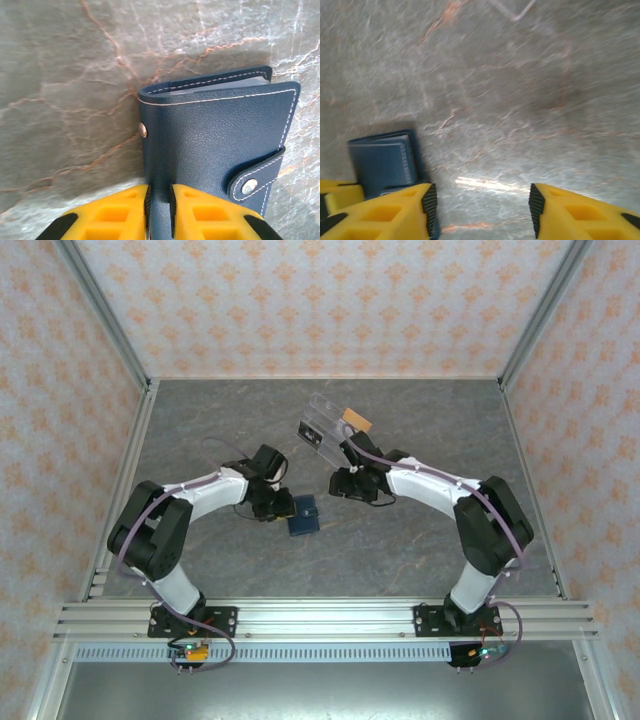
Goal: Take the credit cards out of the card holder
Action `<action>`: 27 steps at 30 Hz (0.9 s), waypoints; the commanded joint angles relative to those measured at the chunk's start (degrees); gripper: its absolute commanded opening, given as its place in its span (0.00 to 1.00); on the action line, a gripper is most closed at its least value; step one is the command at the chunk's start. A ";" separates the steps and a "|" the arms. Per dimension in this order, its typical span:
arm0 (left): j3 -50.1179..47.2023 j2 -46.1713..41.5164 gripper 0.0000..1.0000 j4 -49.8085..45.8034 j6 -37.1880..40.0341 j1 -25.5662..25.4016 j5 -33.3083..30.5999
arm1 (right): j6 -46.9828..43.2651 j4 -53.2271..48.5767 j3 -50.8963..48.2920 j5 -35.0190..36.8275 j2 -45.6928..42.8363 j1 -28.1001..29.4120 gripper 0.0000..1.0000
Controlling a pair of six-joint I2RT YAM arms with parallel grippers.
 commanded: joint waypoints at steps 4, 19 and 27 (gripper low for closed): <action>0.78 -0.55 0.24 0.47 -2.62 0.21 -1.09 | -2.59 1.28 2.55 -10.24 4.37 1.95 0.45; -2.32 -1.56 0.39 4.41 -4.54 1.79 1.51 | -4.33 -2.13 7.72 -13.43 12.41 2.89 0.30; -3.48 -0.88 0.38 8.08 -5.35 1.82 5.62 | -4.52 -4.70 8.67 -10.86 14.44 2.97 0.28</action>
